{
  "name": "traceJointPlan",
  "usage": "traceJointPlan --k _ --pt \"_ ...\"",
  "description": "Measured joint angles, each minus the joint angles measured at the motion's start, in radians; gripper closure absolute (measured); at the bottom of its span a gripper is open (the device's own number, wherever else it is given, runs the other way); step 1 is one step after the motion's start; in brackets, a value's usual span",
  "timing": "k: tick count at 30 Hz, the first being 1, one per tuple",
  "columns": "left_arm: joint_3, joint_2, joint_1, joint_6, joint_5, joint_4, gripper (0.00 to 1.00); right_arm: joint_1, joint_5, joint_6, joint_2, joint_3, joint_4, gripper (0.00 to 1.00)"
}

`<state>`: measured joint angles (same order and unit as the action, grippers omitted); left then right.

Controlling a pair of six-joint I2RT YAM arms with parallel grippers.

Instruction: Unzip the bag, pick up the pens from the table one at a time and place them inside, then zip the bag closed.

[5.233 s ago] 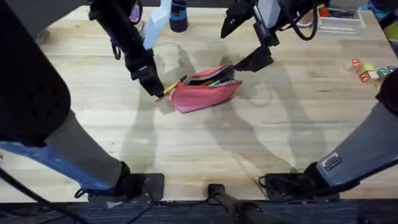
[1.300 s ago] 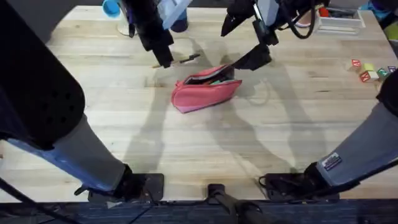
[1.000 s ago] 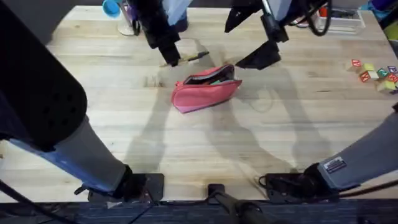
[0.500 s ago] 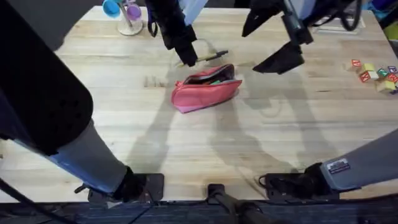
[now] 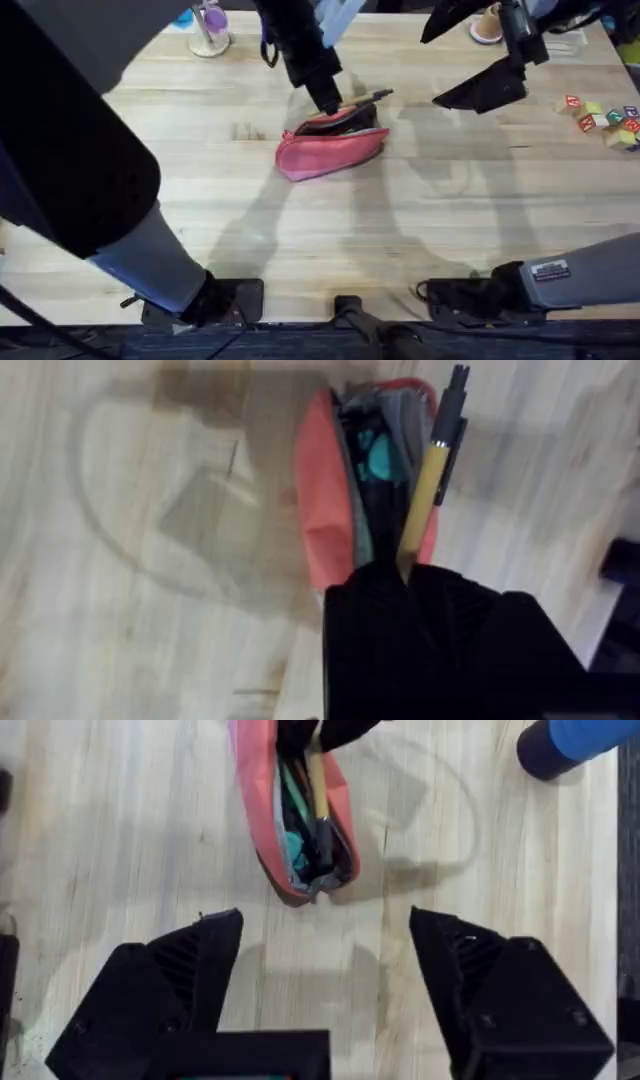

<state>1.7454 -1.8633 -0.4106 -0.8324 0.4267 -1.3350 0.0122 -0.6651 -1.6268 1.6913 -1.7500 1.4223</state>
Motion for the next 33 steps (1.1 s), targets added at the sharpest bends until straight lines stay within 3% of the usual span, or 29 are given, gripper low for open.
traceJointPlan --k 4,5,10,21,33 --pt "0.000 0.000 -0.037 0.074 0.000 -0.001 0.959 -0.001 0.000 0.000 0.000 0.000 0.004 0.005" --pt "0.000 0.000 -0.066 0.103 -0.003 0.000 0.959 -0.001 0.000 0.000 0.000 0.000 0.004 0.005" --pt "0.000 0.000 -0.104 0.135 -0.035 0.006 0.958 -0.001 0.000 0.000 0.000 0.000 0.004 0.005" --pt "0.000 -0.012 -0.101 0.188 -0.064 0.006 0.957 -0.001 0.000 0.000 0.000 0.000 0.004 0.005" --pt "0.002 -0.154 -0.101 0.225 -0.065 -0.063 0.958 -0.001 0.000 0.000 0.000 0.000 0.004 0.005"
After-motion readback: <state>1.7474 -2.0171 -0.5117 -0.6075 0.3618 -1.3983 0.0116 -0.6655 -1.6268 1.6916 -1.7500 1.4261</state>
